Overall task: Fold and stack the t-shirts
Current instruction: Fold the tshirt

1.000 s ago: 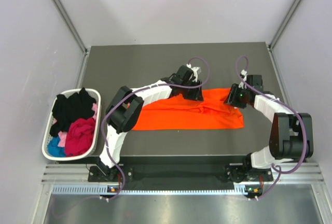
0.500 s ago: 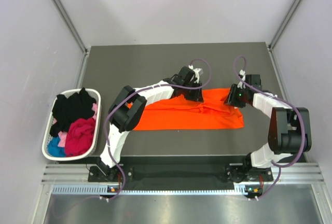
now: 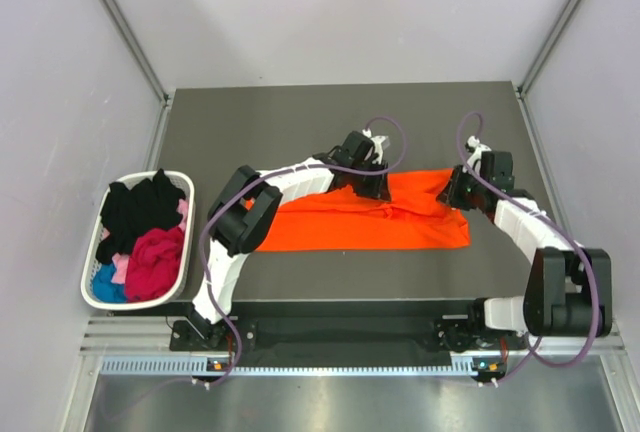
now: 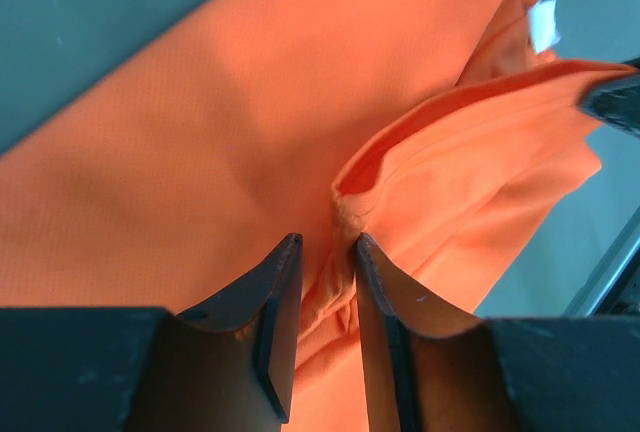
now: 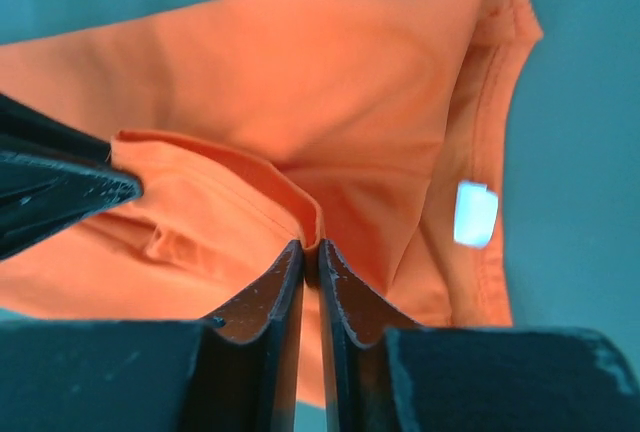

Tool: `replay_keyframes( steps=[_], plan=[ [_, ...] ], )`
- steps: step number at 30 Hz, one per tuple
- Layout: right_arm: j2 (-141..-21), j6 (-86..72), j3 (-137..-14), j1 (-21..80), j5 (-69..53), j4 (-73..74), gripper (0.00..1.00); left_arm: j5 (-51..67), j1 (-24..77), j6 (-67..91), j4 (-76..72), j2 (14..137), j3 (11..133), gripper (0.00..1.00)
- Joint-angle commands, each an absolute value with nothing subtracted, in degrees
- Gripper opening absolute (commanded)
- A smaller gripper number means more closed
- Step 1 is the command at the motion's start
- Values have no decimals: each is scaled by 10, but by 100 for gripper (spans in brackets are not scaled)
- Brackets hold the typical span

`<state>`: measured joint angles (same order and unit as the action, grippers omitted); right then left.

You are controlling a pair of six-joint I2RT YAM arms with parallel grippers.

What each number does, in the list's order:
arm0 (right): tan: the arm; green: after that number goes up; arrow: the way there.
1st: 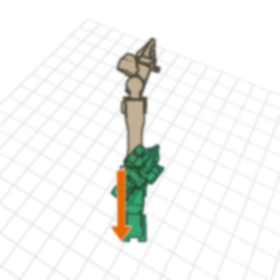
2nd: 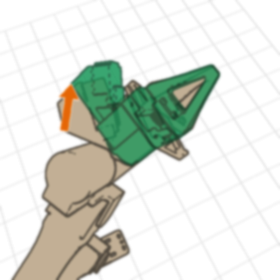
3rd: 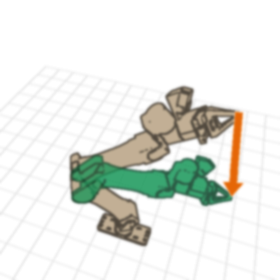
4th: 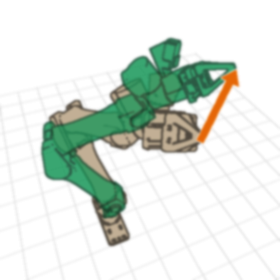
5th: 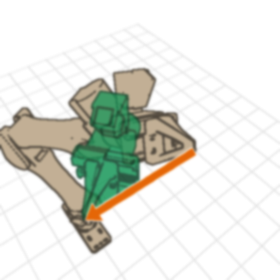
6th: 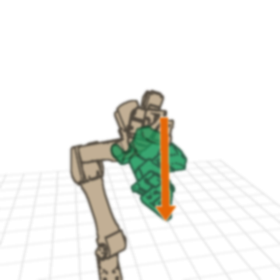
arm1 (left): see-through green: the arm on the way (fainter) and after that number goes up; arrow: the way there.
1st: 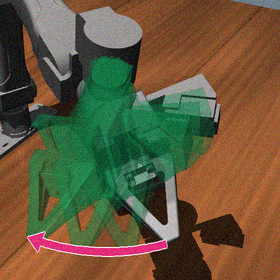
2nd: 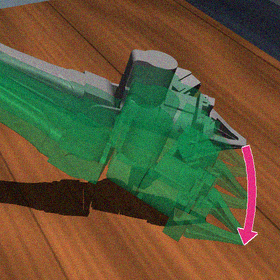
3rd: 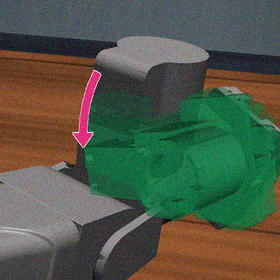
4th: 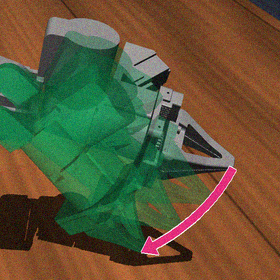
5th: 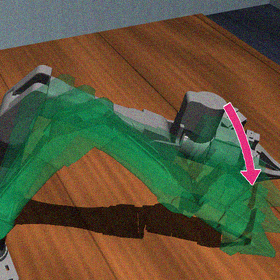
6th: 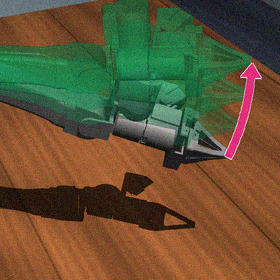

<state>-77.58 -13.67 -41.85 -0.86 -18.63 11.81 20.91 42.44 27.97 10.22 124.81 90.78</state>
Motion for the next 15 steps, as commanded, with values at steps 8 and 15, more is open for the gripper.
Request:
replay_keyframes(
  steps=[8,15],
  plan=[
    [-686,-152,-364,15,-230,128,24,236,427,276,52,1151,830,34],
    [-651,-156,-341,16,-254,145,29,245,429,274,39,1114,789,35]
  ],
)
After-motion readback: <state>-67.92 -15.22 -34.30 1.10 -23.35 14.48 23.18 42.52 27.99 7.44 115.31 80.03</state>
